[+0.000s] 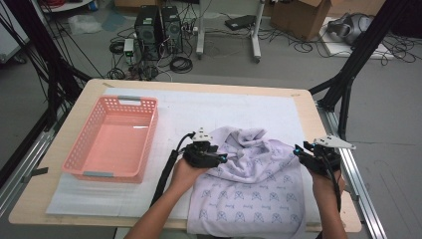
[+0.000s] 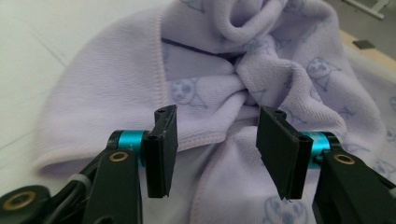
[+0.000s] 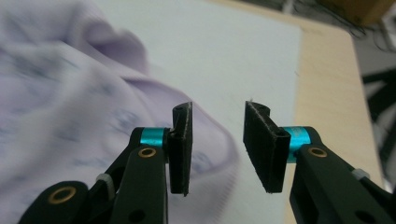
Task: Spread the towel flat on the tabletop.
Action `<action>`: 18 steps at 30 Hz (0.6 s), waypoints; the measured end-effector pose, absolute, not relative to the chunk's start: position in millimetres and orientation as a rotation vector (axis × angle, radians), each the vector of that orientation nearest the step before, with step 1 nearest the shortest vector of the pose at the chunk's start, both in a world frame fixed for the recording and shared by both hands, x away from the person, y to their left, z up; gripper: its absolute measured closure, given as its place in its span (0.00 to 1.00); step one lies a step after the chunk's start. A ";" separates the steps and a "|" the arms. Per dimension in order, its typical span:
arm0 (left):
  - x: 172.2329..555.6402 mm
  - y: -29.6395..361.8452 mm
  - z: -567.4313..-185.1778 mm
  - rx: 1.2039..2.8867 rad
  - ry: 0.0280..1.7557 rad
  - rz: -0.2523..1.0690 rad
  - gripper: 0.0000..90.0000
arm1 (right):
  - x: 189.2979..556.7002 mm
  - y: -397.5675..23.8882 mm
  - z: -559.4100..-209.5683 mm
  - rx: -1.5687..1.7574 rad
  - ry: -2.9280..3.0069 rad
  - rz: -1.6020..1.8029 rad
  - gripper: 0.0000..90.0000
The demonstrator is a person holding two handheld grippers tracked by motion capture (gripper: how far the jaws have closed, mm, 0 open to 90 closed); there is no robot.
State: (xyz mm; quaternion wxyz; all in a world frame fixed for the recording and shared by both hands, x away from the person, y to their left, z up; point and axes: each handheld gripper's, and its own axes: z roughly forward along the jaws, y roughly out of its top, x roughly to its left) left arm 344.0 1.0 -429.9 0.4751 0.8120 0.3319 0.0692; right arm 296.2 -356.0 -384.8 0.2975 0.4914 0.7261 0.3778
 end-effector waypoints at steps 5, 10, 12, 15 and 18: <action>346.4 -26.9 -438.4 2.075 0.798 0.300 0.47 | 300.0 -325.0 -397.1 1.198 2.173 1.190 0.59; 350.1 -42.7 -446.6 2.139 0.809 0.344 0.58 | 309.6 -295.9 -425.0 1.157 2.335 1.072 0.51; 350.2 -42.3 -445.7 2.149 0.805 0.388 0.73 | 314.8 -291.5 -435.2 1.174 2.365 0.979 0.57; 352.6 -32.4 -443.1 2.149 0.812 0.317 0.93 | 314.9 -294.0 -437.4 1.216 2.374 1.032 0.87; 348.6 -16.4 -439.2 2.143 0.812 0.313 0.94 | 306.8 -297.3 -433.6 1.222 2.409 1.033 0.92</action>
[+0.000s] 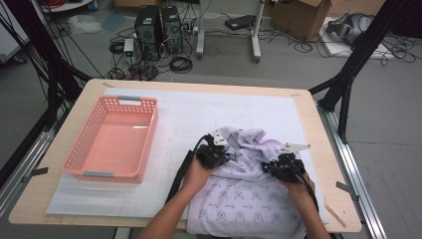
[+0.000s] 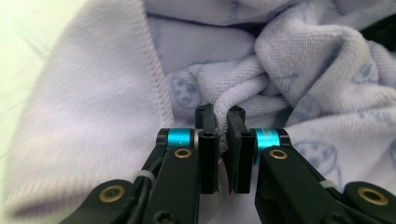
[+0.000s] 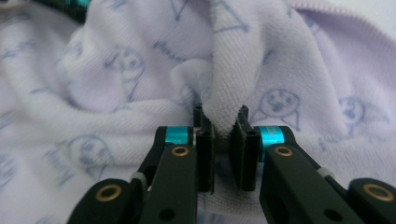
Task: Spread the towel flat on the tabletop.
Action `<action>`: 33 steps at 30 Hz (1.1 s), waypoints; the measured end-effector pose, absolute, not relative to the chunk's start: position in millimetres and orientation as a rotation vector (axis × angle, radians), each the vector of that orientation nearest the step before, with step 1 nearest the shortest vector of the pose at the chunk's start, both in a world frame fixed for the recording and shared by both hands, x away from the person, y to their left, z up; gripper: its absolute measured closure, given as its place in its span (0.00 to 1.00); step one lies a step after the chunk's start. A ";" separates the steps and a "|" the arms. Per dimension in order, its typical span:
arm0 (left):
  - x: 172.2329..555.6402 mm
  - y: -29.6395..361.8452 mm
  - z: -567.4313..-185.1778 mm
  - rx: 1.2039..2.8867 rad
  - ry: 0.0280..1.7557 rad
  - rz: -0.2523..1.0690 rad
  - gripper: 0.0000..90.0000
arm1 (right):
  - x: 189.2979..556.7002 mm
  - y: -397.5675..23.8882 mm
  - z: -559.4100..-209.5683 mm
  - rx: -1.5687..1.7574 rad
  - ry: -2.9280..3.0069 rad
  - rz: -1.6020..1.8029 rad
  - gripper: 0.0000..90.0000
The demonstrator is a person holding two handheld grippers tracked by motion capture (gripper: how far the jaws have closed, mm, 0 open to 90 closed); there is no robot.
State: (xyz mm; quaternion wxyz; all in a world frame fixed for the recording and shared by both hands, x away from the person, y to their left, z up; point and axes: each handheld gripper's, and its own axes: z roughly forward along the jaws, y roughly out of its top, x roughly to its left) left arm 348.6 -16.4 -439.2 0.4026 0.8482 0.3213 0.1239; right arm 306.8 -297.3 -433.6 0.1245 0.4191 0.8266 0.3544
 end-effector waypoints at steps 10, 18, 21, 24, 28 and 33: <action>339.0 65.2 -422.2 2.055 0.888 0.289 0.94 | 251.9 -303.8 -418.9 1.187 2.565 1.056 0.92; 332.0 73.0 -415.8 1.999 0.869 0.276 0.62 | 242.2 -304.5 -398.3 1.067 2.505 1.212 0.65; 335.9 73.4 -410.2 1.937 0.810 0.323 0.56 | 250.6 -311.3 -387.7 1.052 2.383 1.300 0.62; 342.1 70.4 -406.6 1.909 0.778 0.351 0.54 | 261.0 -315.3 -380.7 1.050 2.282 1.364 0.60; 353.1 58.8 -412.4 1.941 0.787 0.337 0.53 | 278.1 -313.9 -380.8 1.056 2.206 1.348 0.56; 368.2 38.7 -423.6 1.981 0.825 0.292 0.52 | 295.3 -311.2 -393.0 1.065 2.171 1.347 0.51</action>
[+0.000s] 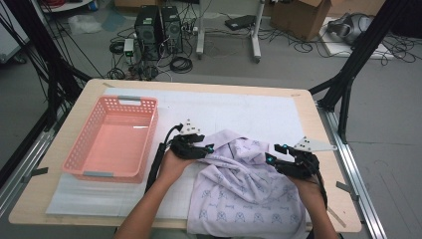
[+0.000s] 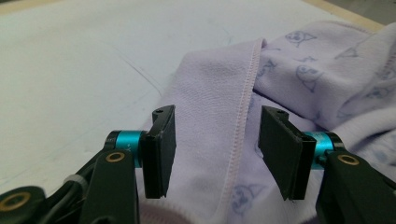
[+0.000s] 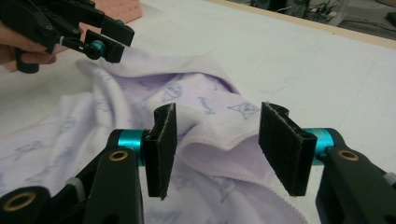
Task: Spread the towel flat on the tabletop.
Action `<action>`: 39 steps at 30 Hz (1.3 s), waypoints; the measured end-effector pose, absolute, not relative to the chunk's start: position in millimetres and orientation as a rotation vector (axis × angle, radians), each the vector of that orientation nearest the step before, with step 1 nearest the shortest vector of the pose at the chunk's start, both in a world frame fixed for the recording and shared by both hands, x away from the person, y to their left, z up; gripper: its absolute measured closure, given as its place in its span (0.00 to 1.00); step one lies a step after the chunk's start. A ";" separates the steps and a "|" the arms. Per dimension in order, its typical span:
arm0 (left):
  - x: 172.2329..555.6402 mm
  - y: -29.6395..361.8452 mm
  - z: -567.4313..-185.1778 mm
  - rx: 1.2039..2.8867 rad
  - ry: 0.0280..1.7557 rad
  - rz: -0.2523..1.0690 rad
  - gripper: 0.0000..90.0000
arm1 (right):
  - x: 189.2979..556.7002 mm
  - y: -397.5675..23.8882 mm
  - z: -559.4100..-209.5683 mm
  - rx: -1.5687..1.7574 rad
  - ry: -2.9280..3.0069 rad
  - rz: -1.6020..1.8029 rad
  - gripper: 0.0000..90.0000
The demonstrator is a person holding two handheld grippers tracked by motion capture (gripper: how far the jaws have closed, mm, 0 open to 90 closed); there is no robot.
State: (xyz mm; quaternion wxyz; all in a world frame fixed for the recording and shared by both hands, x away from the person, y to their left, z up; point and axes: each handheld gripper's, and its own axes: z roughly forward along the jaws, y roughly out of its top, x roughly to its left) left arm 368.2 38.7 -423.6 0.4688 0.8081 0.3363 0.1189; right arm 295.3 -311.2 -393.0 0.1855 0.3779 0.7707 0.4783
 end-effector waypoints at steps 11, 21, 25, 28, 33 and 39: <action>378.4 12.2 -442.5 2.132 0.813 0.354 0.76 | 306.3 -321.1 -408.2 1.170 2.139 1.303 0.48; 422.2 54.5 -413.6 1.949 1.086 0.486 0.95 | 325.7 -321.3 -405.3 1.232 2.112 1.257 0.49; 438.4 57.0 -406.4 1.931 1.105 0.491 0.95 | 340.5 -320.5 -399.8 1.275 2.093 1.237 0.50; 443.9 53.8 -409.9 1.908 1.110 0.465 0.94 | 355.4 -317.0 -397.2 1.278 2.108 1.209 0.52; 446.8 50.5 -415.9 1.916 1.107 0.442 0.95 | 385.5 -303.8 -402.5 1.324 2.231 1.252 0.52; 449.3 53.3 -417.9 1.908 1.119 0.428 0.95 | 396.0 -269.0 -416.1 1.308 2.462 1.303 0.78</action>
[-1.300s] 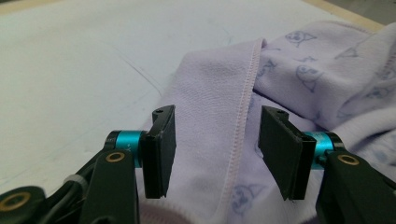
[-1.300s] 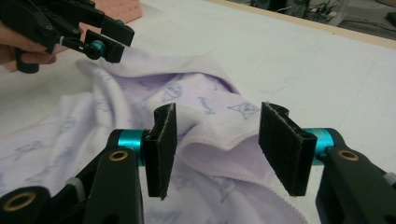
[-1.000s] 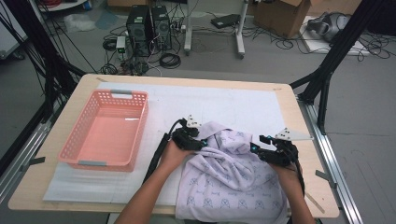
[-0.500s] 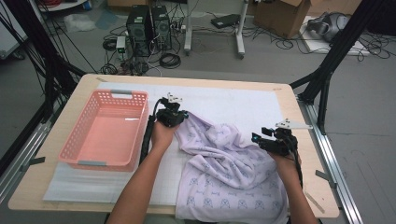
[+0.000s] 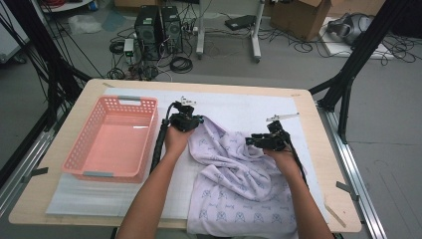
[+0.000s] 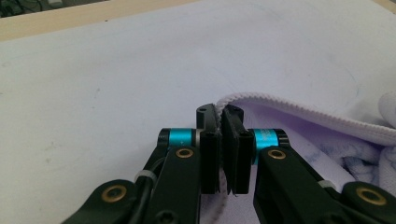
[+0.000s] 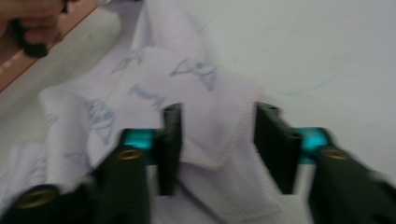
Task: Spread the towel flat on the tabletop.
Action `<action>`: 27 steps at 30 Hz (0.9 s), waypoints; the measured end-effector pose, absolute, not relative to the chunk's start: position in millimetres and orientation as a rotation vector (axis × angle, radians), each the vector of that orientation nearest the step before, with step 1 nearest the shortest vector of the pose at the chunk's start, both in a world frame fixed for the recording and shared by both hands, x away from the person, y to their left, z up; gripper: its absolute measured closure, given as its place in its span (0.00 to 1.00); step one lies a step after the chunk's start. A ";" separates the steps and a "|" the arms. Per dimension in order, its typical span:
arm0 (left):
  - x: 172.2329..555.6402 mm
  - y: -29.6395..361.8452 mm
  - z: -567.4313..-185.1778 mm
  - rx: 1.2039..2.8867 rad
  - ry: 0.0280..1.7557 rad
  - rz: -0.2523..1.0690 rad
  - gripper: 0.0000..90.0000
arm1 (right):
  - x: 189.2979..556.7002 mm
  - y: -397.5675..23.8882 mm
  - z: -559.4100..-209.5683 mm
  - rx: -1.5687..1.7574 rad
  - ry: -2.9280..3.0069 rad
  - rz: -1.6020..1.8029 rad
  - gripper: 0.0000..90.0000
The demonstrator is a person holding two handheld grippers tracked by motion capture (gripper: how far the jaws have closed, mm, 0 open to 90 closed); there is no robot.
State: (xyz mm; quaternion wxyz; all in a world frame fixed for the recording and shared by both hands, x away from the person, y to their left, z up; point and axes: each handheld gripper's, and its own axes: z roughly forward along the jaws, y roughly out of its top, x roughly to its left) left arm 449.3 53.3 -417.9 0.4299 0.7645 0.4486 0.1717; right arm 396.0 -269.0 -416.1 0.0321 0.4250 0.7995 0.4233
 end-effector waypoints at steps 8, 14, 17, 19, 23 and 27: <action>452.1 52.3 -422.3 1.915 1.131 0.422 0.95 | 353.7 -262.9 -408.3 0.937 2.723 1.149 1.00; 452.4 52.4 -422.6 1.906 1.121 0.414 0.95 | 318.5 -281.4 -411.4 0.848 2.778 1.104 0.79; 451.7 52.1 -421.5 1.890 1.121 0.409 0.95 | 320.6 -300.0 -395.4 0.910 2.622 1.241 0.73; 451.2 52.0 -420.3 1.878 1.115 0.408 0.95 | 331.5 -308.2 -384.8 1.000 2.468 1.258 0.67; 450.8 51.5 -418.6 1.870 1.109 0.406 0.95 | 362.6 -304.0 -377.1 1.079 2.340 1.252 0.62; 451.3 49.8 -416.0 1.860 1.101 0.408 0.95 | 392.9 -271.1 -385.7 1.034 2.398 1.244 0.56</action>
